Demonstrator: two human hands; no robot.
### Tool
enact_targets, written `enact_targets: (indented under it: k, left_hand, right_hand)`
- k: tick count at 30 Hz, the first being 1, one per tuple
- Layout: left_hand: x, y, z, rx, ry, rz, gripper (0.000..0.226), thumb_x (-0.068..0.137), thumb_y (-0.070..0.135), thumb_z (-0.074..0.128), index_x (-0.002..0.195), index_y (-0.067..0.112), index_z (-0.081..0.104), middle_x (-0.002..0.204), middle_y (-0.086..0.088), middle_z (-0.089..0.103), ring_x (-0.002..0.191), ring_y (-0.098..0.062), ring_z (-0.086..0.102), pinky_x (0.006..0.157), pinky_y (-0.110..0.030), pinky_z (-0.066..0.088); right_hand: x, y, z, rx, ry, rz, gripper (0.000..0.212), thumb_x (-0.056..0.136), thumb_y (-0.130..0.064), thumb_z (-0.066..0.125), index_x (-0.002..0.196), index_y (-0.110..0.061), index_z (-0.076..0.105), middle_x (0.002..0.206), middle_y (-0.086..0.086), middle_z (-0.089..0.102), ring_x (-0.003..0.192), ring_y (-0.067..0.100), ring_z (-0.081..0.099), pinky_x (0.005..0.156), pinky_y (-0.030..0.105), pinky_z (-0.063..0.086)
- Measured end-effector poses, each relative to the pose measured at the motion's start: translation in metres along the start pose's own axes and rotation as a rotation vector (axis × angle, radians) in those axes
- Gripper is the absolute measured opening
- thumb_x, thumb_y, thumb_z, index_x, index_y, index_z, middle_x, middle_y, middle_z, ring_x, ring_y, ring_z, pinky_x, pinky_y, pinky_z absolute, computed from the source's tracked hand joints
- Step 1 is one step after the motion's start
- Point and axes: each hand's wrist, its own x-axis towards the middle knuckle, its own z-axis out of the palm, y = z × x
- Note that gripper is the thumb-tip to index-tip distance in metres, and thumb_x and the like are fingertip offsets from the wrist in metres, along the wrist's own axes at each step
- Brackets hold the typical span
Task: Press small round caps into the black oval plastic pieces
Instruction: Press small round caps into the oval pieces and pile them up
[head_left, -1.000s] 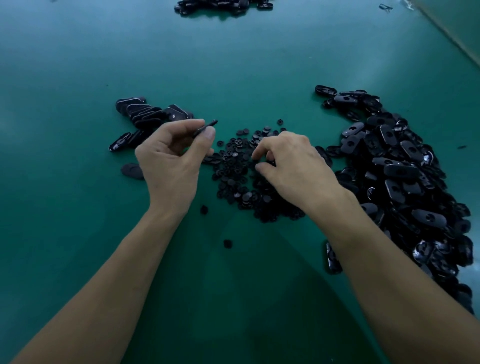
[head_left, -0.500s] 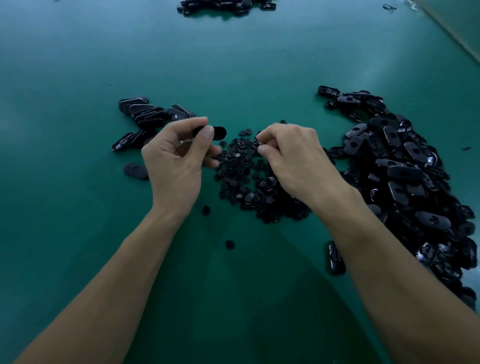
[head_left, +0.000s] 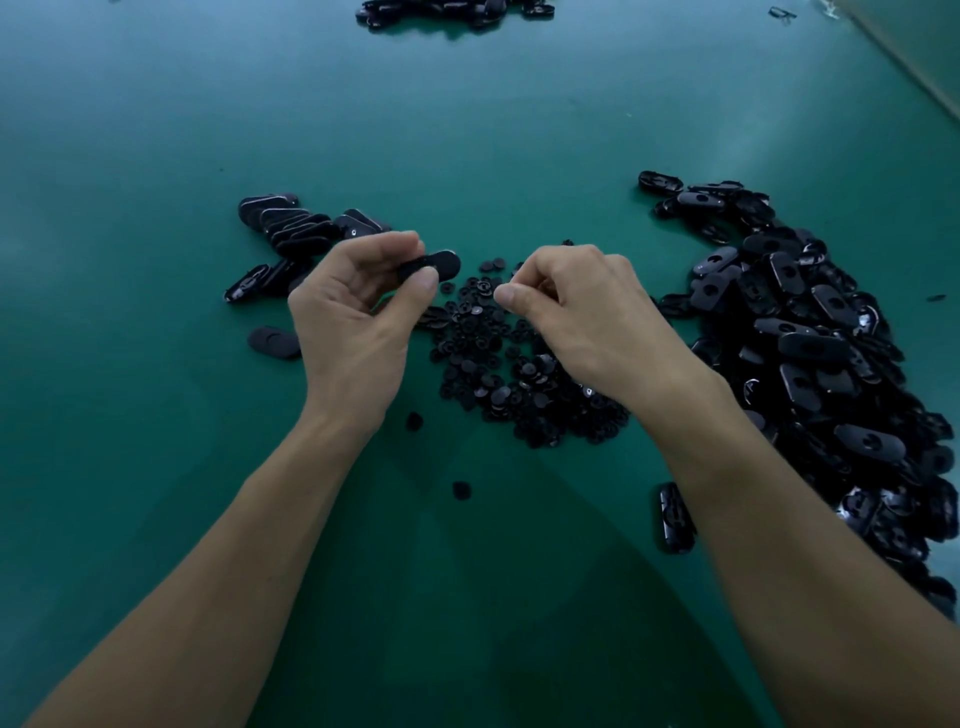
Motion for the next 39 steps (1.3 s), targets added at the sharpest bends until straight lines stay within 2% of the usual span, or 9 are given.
enact_targets:
  k: [2, 5, 10, 15, 20, 24, 32, 35, 39]
  left_hand:
    - [0.001, 0.0, 0.0, -0.001, -0.01, 0.003, 0.027, 0.082, -0.004, 0.076, 0.1, 0.013, 0.067, 0.1, -0.005, 0.073, 0.095, -0.015, 0.071, 0.089, -0.029, 0.055]
    - [0.0, 0.001, 0.001, -0.023, -0.012, -0.009, 0.028, 0.08, -0.003, 0.079, 0.099, 0.014, 0.067, 0.097, -0.003, 0.074, 0.092, -0.015, 0.071, 0.087, -0.027, 0.055]
    - [-0.002, 0.001, 0.0, -0.051, -0.028, -0.052, 0.017, 0.083, 0.002, 0.078, 0.093, 0.013, 0.07, 0.078, 0.004, 0.074, 0.073, -0.01, 0.069, 0.068, -0.024, 0.058]
    - [-0.003, 0.004, 0.001, -0.023, -0.01, -0.025, 0.013, 0.086, 0.007, 0.077, 0.091, 0.016, 0.069, 0.075, 0.008, 0.072, 0.071, -0.009, 0.069, 0.063, -0.026, 0.059]
    - [-0.003, 0.006, 0.001, -0.06, -0.008, -0.024, 0.016, 0.086, 0.004, 0.077, 0.091, 0.015, 0.067, 0.076, 0.004, 0.073, 0.072, -0.011, 0.069, 0.067, -0.028, 0.059]
    - [-0.004, 0.008, 0.002, -0.111, -0.043, -0.065, 0.018, 0.087, -0.001, 0.073, 0.096, 0.013, 0.067, 0.083, 0.0, 0.077, 0.079, -0.015, 0.072, 0.073, -0.028, 0.059]
    - [-0.004, 0.005, 0.003, -0.052, -0.14, -0.1, 0.015, 0.09, 0.002, 0.07, 0.103, 0.01, 0.068, 0.085, 0.001, 0.077, 0.077, -0.012, 0.072, 0.074, -0.024, 0.057]
    - [-0.004, 0.006, 0.002, -0.054, -0.145, -0.048, 0.018, 0.089, -0.003, 0.069, 0.103, 0.009, 0.067, 0.084, 0.007, 0.076, 0.082, -0.007, 0.071, 0.076, -0.02, 0.056]
    - [-0.004, 0.007, 0.003, -0.04, -0.134, -0.016, 0.022, 0.089, -0.004, 0.07, 0.103, 0.012, 0.067, 0.088, 0.007, 0.076, 0.087, -0.009, 0.071, 0.079, -0.022, 0.056]
  right_hand:
    - [0.001, 0.0, 0.001, 0.029, 0.004, -0.005, 0.021, 0.1, -0.033, 0.06, 0.092, -0.016, 0.068, 0.079, -0.007, 0.064, 0.071, 0.003, 0.06, 0.065, 0.014, 0.048]
    - [0.002, -0.001, 0.004, 0.063, 0.067, -0.047, 0.011, 0.098, -0.026, 0.064, 0.095, -0.017, 0.071, 0.075, -0.014, 0.064, 0.068, -0.003, 0.059, 0.063, 0.008, 0.045]
    - [0.003, -0.005, 0.005, 0.204, 0.18, -0.099, 0.006, 0.092, -0.017, 0.069, 0.092, -0.023, 0.068, 0.077, -0.009, 0.07, 0.07, 0.004, 0.068, 0.069, 0.018, 0.055]
    - [0.002, -0.006, 0.01, 0.245, 0.17, -0.085, 0.008, 0.09, -0.018, 0.071, 0.096, -0.024, 0.072, 0.079, -0.011, 0.072, 0.074, 0.003, 0.069, 0.077, 0.02, 0.056]
    - [0.0, -0.009, 0.017, 0.347, 0.127, -0.078, 0.009, 0.088, -0.015, 0.074, 0.087, -0.024, 0.074, 0.076, -0.011, 0.071, 0.068, 0.0, 0.066, 0.071, 0.015, 0.052]
    - [0.0, -0.011, 0.022, 0.436, 0.095, -0.097, 0.014, 0.088, -0.009, 0.073, 0.086, -0.022, 0.072, 0.075, -0.001, 0.074, 0.07, 0.013, 0.072, 0.071, 0.029, 0.058]
    - [-0.002, -0.013, 0.021, 0.466, 0.187, -0.164, 0.015, 0.088, -0.005, 0.072, 0.087, -0.021, 0.072, 0.071, -0.009, 0.071, 0.068, 0.004, 0.069, 0.07, 0.02, 0.055]
    - [-0.003, -0.015, 0.021, 0.424, 0.205, -0.152, 0.01, 0.087, -0.01, 0.075, 0.088, -0.02, 0.075, 0.082, -0.008, 0.073, 0.076, 0.008, 0.069, 0.076, 0.026, 0.056]
    - [-0.003, -0.015, 0.017, 0.389, 0.282, -0.11, 0.012, 0.085, -0.018, 0.079, 0.088, -0.029, 0.076, 0.093, -0.003, 0.067, 0.078, 0.006, 0.063, 0.071, 0.013, 0.046]
